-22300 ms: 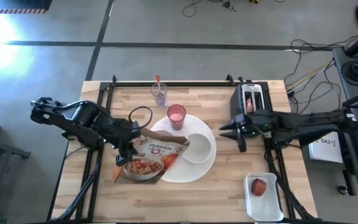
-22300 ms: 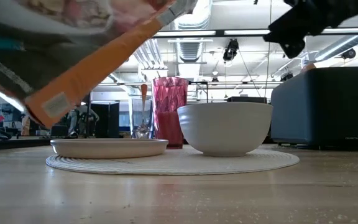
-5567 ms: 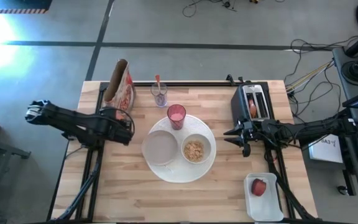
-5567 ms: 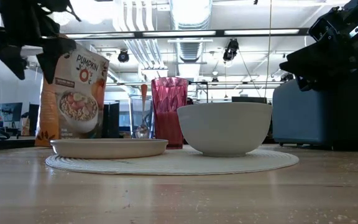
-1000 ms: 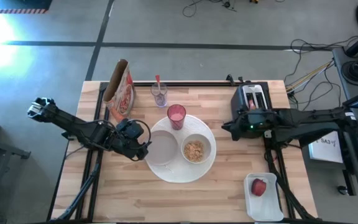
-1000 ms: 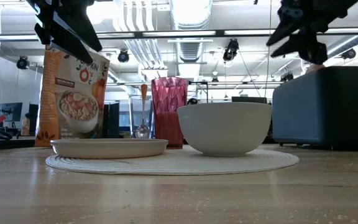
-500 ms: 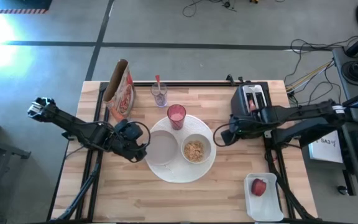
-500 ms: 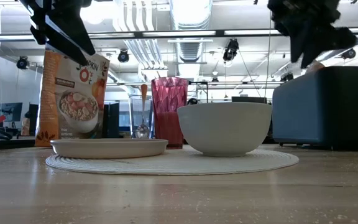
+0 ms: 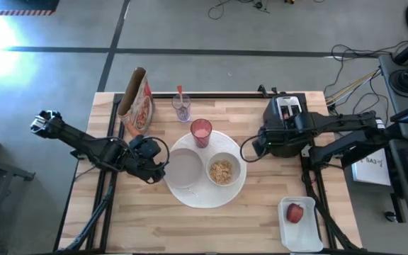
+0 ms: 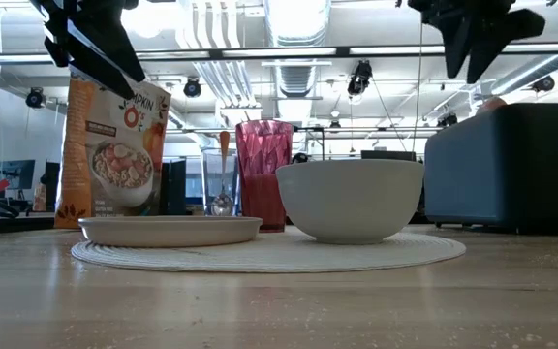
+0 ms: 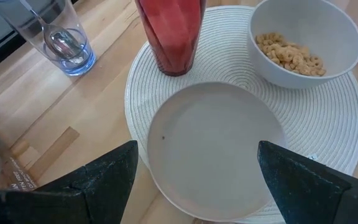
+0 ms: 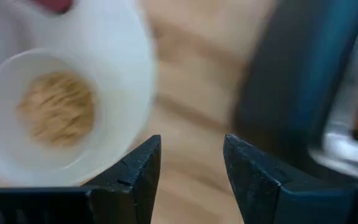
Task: Arrange a breakfast setting
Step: Put the toasted bagel on the gray plate
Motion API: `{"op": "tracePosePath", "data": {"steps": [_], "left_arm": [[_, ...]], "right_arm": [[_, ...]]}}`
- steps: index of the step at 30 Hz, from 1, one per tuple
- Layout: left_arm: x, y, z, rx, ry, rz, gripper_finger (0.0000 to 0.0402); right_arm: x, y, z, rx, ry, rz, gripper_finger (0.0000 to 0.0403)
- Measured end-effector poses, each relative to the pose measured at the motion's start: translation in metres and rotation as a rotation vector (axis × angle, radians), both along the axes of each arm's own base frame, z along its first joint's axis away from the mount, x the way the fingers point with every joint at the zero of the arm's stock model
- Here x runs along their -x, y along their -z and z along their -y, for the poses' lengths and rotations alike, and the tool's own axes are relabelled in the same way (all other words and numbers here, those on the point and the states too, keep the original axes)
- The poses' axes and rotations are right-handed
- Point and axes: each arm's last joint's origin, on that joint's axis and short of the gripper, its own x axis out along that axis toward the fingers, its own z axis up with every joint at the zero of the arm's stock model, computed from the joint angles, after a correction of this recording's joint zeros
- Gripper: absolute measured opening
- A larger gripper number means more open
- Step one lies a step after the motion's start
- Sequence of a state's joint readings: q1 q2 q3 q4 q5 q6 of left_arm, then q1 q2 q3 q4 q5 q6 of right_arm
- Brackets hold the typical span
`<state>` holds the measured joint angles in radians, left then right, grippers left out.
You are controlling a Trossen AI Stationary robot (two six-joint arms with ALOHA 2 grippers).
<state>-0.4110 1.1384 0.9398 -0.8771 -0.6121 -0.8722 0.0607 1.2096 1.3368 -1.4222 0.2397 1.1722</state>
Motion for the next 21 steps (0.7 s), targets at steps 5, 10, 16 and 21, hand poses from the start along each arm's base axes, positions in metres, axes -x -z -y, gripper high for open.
{"op": "tracePosePath", "data": {"steps": [5, 10, 16, 21], "left_arm": [[0.003, -0.001, -0.001, -0.005, -0.003, -0.003, 0.0314], [0.003, -0.002, -0.002, -0.023, -0.013, 0.004, 0.0314], [0.001, 0.000, -0.001, -0.030, -0.015, 0.000, 0.0314], [0.002, 0.000, -0.002, -0.035, -0.016, -0.007, 0.0314]], "right_arm": [[0.009, -0.011, 0.006, 0.070, 0.067, -0.056, 0.0175], [0.017, -0.015, 0.014, 0.090, 0.146, -0.054, 0.0176], [0.020, -0.015, 0.025, 0.096, 0.156, -0.066, 0.0176], [0.022, -0.016, 0.040, 0.104, 0.167, -0.092, 0.0176]]}}
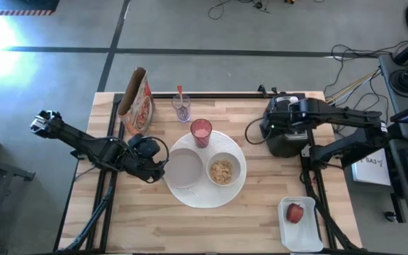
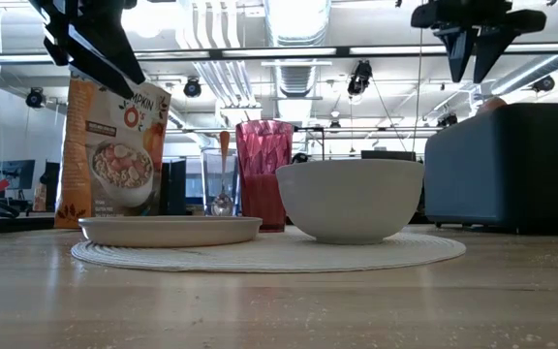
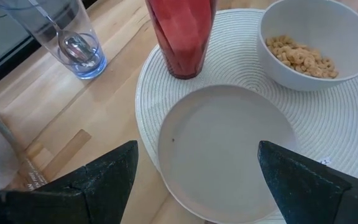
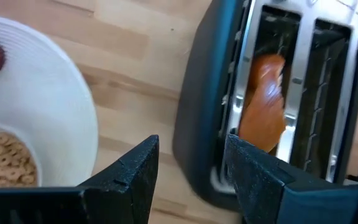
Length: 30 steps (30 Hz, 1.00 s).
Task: Arrange a breakfast setting
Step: Put the toasted bagel on the gray plate
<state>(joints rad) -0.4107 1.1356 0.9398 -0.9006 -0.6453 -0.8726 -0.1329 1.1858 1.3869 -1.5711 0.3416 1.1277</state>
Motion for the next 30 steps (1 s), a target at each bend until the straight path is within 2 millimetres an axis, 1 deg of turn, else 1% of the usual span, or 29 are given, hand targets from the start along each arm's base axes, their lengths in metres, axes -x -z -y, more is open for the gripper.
{"op": "tracePosePath", "data": {"steps": [8, 14, 22, 27, 30], "left_arm": [[0.001, 0.005, -0.001, -0.006, -0.003, -0.016, 0.0314], [0.002, 0.005, -0.001, -0.005, -0.006, -0.018, 0.0314], [0.002, 0.006, -0.001, -0.008, -0.006, -0.026, 0.0314], [0.002, 0.006, -0.001, -0.009, -0.006, -0.028, 0.0314], [0.002, 0.006, -0.001, -0.009, -0.006, -0.028, 0.0314]], "right_arm": [[0.008, 0.002, 0.031, 0.000, 0.044, -0.056, 0.0176], [0.015, 0.003, 0.047, -0.058, 0.068, -0.062, 0.0176], [0.020, 0.014, 0.055, -0.099, 0.078, -0.103, 0.0176], [0.021, 0.024, 0.056, -0.116, 0.085, -0.140, 0.0176], [0.022, 0.026, 0.056, -0.120, 0.081, -0.147, 0.0176]]}}
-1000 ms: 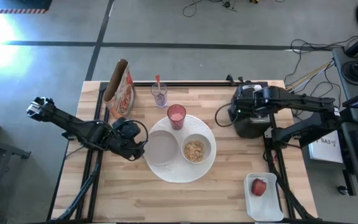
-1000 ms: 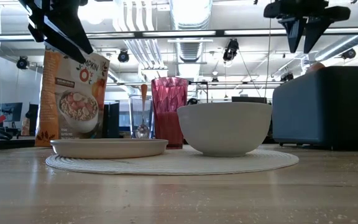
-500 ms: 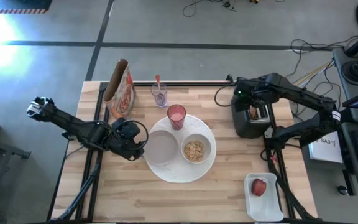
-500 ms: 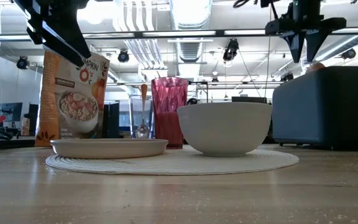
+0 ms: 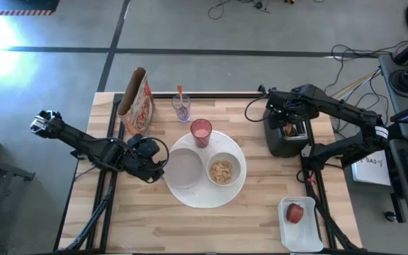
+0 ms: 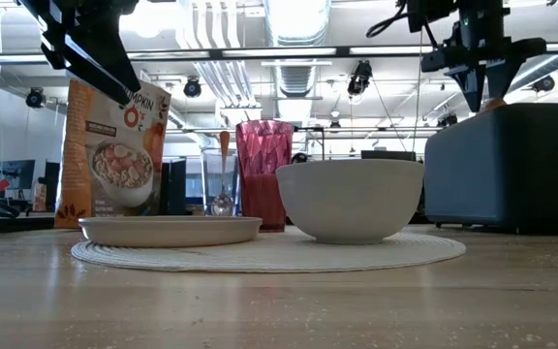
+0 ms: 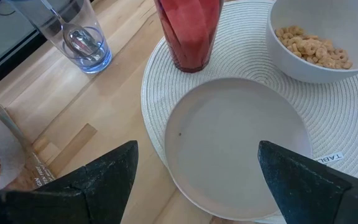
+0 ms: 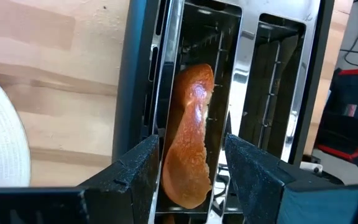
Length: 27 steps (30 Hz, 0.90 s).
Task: Arrange a breakfast setting
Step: Put the toasted bagel on the gray plate
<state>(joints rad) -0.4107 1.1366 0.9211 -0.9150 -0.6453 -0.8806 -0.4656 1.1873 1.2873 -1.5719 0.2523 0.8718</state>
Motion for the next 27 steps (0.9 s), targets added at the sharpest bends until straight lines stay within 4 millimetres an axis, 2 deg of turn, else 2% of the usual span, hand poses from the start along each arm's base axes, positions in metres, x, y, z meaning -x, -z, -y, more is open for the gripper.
{"op": "tracePosePath", "data": {"steps": [4, 15, 27], "left_arm": [[0.0000, 0.0000, 0.0000, 0.000, 0.000, 0.000, 0.0314], [-0.0001, 0.0000, 0.0001, 0.000, 0.000, 0.001, 0.0314], [-0.0001, 0.0000, 0.0002, 0.001, 0.001, 0.001, 0.0314]], "right_arm": [[-0.0001, 0.0000, 0.0000, -0.002, -0.002, 0.001, 0.0167], [-0.0010, 0.0009, -0.0003, -0.025, -0.013, 0.006, 0.0083], [-0.0034, -0.0004, -0.0003, -0.063, -0.074, 0.013, 0.0029]]}}
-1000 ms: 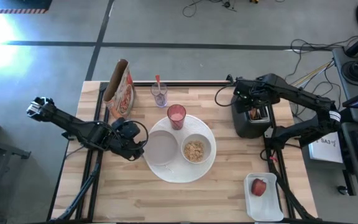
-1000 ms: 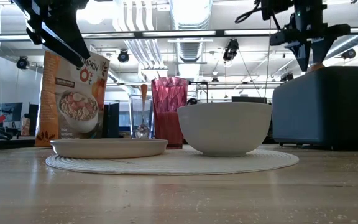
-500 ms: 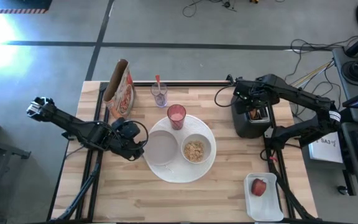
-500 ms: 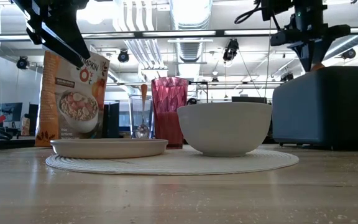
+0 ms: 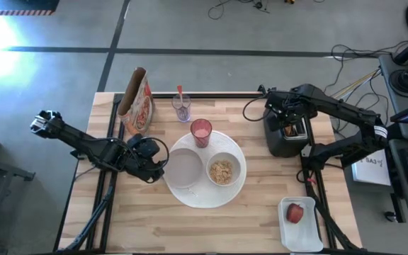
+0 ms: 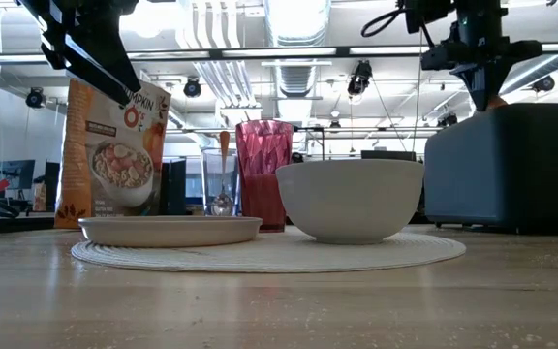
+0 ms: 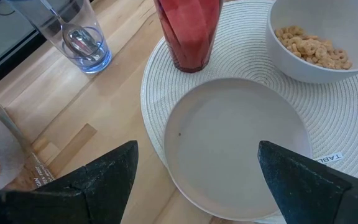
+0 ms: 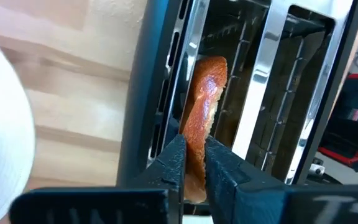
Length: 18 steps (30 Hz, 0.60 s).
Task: Arrange a breakfast setting
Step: Put the toasted bagel on the gray plate
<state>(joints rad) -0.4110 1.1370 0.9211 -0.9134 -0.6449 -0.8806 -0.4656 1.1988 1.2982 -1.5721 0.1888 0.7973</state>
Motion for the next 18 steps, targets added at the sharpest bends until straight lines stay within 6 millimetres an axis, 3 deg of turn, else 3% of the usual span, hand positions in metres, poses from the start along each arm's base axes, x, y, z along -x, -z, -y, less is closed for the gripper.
{"op": "tracePosePath", "data": {"steps": [18], "left_arm": [[0.000, 0.000, 0.000, 0.012, -0.014, 0.011, 0.0314]], "right_arm": [[0.005, -0.044, -0.004, 0.029, -0.057, 0.189, 0.0013]]}}
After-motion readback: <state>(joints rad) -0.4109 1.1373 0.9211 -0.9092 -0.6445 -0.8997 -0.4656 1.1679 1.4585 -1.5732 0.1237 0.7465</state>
